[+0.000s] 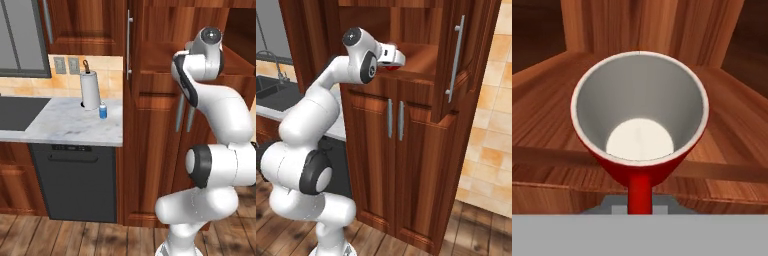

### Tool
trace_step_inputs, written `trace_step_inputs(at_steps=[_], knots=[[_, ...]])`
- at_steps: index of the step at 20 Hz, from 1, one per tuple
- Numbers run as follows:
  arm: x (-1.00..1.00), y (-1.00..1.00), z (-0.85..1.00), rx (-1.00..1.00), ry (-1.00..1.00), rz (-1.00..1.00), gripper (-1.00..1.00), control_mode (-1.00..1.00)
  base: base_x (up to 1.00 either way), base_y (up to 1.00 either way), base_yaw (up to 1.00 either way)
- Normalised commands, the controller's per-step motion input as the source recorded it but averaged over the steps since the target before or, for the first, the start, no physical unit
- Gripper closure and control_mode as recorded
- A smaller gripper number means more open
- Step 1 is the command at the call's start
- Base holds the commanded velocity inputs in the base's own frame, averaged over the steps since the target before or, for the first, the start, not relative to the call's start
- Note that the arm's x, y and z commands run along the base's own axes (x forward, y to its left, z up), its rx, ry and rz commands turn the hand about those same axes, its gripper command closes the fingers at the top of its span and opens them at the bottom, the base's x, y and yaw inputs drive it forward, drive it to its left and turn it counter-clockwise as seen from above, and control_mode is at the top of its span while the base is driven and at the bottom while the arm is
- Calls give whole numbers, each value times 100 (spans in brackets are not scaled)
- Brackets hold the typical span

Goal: Move the mug from next to the sink to the open cabinet. Then, move the bowl with the broccoli to the fridge to clear the area for faucet cleaning.

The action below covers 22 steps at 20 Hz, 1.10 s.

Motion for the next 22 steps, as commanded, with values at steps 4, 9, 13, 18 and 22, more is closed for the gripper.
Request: trace_step_inputs(at_steps=[4,9,13,18,22], knots=[[65,-33,-3,1,16,0,100,-100,0,0,0],[73,-26,0,0,3,0,100,-100,0,0,0],[45,-18,-5,0,0,0,100,-100,0,0,0],[58,-15,-28,-1,-2,0,100,-100,0,0,0],[41,-1,-12,0,-3,0,-100,-100,0,0,0]])
